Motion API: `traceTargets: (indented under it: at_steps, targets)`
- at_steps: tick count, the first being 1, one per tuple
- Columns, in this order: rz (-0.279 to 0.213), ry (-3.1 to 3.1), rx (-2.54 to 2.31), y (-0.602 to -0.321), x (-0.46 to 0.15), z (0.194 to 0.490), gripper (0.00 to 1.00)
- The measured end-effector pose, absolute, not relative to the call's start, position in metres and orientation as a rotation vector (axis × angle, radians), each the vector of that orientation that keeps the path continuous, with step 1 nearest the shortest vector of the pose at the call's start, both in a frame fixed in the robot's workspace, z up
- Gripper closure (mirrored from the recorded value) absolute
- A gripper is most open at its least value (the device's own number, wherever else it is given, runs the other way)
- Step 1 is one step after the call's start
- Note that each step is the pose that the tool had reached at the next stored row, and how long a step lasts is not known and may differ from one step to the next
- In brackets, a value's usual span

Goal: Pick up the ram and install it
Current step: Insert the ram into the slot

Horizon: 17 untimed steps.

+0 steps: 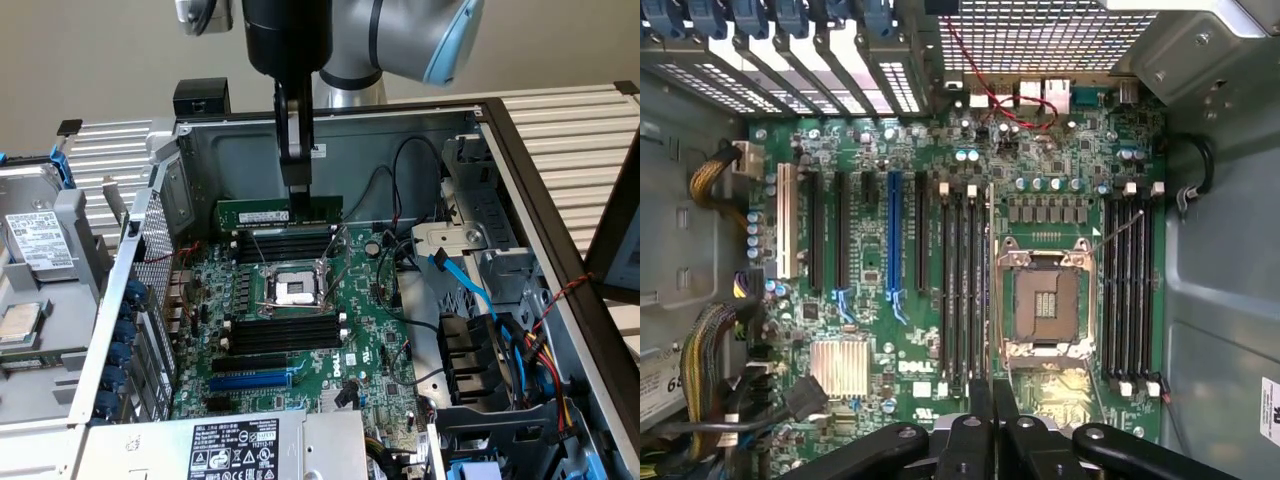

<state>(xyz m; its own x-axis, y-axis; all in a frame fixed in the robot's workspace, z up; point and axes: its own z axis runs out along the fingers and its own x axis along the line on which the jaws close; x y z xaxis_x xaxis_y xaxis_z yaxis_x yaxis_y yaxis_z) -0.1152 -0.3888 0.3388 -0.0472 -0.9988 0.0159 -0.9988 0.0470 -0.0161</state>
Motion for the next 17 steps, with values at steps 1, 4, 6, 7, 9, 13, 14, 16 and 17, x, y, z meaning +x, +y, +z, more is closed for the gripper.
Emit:
traceTargets:
  at_steps: [1, 4, 6, 7, 9, 13, 14, 16, 17]
  targets:
    - [0.036, -2.274, 2.166, -0.389, -0.115, 0.337, 0.88]
    - [0.036, -2.277, 2.164, -0.389, -0.115, 0.332, 0.88]
    - [0.036, -2.277, 2.164, -0.389, -0.115, 0.328, 0.88]
    - [0.036, -2.277, 2.164, -0.389, -0.115, 0.326, 0.88]
    - [0.036, -2.277, 2.164, -0.389, -0.115, 0.323, 0.88]
    - [0.036, -2.277, 2.164, -0.389, -0.115, 0.315, 0.88]
    - [0.036, -2.277, 2.164, -0.389, -0.115, 0.313, 0.88]
    - [0.036, -2.277, 2.164, -0.389, -0.115, 0.310, 0.88]
    - [0.036, -2.277, 2.164, -0.389, -0.115, 0.308, 0.88]
